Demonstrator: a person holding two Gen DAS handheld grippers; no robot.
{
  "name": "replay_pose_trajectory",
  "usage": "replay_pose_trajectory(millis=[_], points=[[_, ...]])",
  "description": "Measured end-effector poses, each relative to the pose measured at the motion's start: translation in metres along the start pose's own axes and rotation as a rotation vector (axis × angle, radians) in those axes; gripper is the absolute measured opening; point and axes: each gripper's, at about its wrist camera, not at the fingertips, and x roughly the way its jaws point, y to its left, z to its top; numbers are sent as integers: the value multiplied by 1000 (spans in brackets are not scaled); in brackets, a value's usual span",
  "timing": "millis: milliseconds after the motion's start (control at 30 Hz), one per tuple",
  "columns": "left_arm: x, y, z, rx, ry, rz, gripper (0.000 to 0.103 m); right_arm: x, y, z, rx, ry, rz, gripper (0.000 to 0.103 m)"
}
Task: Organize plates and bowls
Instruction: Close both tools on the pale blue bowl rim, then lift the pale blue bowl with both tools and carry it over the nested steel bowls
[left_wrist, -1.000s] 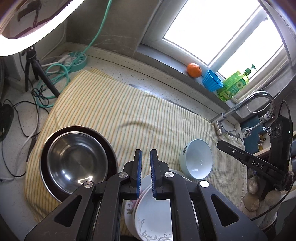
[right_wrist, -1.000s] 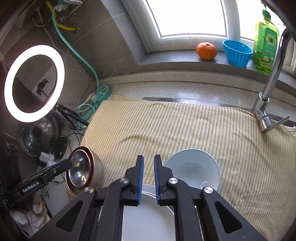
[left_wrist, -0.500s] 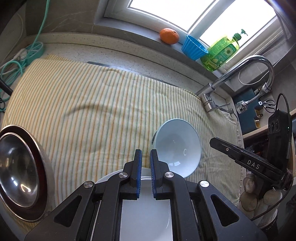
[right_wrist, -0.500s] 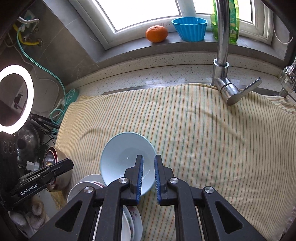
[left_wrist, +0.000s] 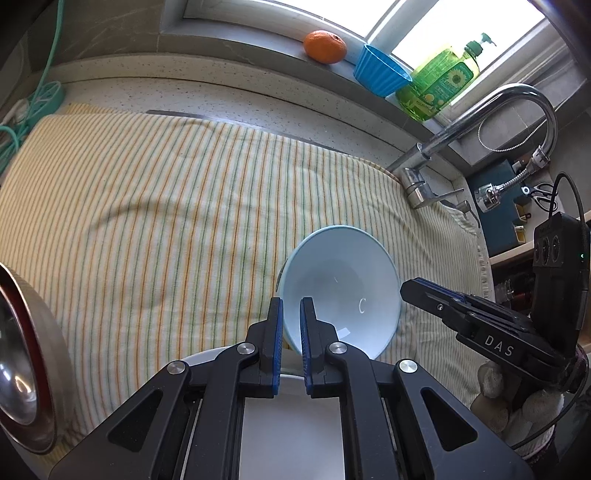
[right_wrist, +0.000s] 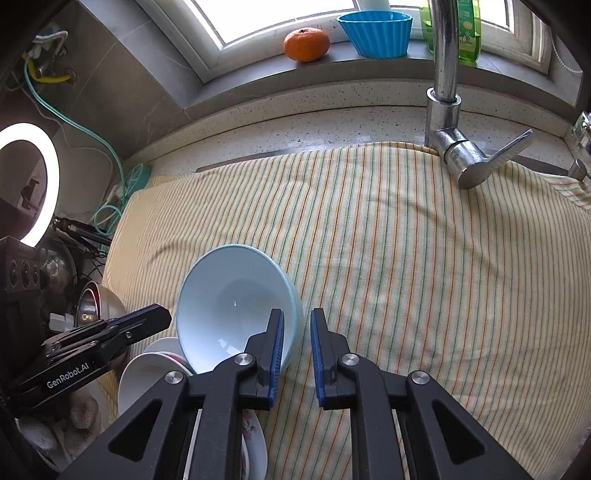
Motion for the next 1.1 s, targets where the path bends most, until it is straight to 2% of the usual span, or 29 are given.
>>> replay_pose_trajectory(millis=[700,833,1100], points=[[15,1,1,-14,23,9,7,23,-5,-2,26,61,40,13],[17,1,3,-16,32,6,7,24,-7,-3,41,66,51,9],[16,-4,3,-4,21,11,7,24,-9,-3,72,67,54,8]])
